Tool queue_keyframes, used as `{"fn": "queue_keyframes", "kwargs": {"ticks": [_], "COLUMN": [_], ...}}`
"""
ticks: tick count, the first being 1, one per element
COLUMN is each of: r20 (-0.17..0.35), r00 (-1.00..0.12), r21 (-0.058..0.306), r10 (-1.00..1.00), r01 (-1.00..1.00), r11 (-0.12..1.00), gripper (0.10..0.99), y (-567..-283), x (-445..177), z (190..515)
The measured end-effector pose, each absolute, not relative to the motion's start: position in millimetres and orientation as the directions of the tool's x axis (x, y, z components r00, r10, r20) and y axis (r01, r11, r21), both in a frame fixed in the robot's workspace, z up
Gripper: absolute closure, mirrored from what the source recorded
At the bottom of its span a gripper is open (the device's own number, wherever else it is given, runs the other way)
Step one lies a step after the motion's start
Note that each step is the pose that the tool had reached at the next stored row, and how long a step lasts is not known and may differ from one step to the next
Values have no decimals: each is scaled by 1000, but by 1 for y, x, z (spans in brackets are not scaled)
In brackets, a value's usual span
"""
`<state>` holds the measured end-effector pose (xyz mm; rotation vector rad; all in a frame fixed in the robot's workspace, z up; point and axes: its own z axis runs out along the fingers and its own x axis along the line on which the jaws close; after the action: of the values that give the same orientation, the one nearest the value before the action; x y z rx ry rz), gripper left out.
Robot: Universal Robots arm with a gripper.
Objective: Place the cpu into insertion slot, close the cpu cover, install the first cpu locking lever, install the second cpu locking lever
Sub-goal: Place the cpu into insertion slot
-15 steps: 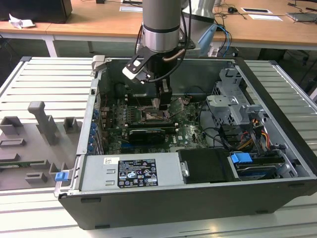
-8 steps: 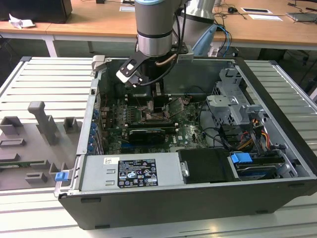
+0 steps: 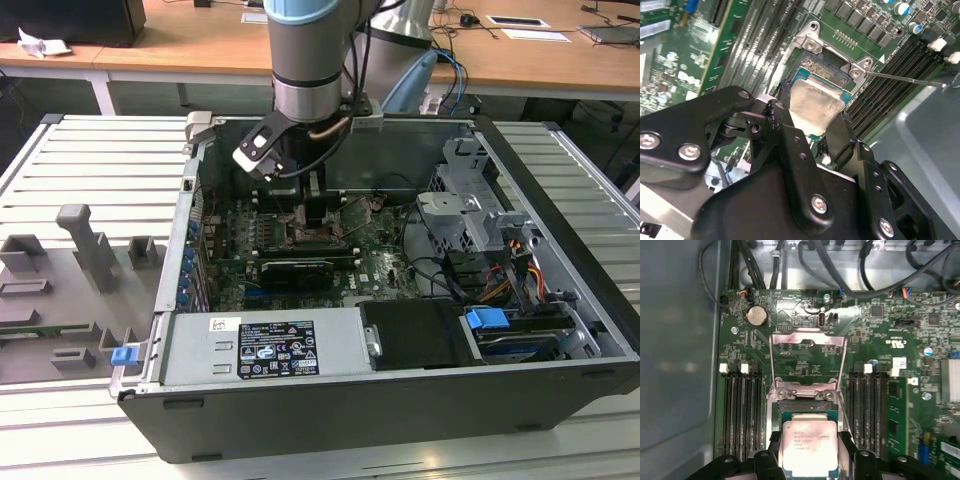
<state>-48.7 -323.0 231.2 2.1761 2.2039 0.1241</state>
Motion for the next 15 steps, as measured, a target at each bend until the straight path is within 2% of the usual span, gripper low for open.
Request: {"fn": "queue_keyframes", "kwargs": {"ticks": [15], "r20": [26], "r00": [23], "r21": [85], "r10": [999], "r01": [996], "r11": [-25], "gripper": [561], "y": [-317], "x": [-48], "z": [204]}}
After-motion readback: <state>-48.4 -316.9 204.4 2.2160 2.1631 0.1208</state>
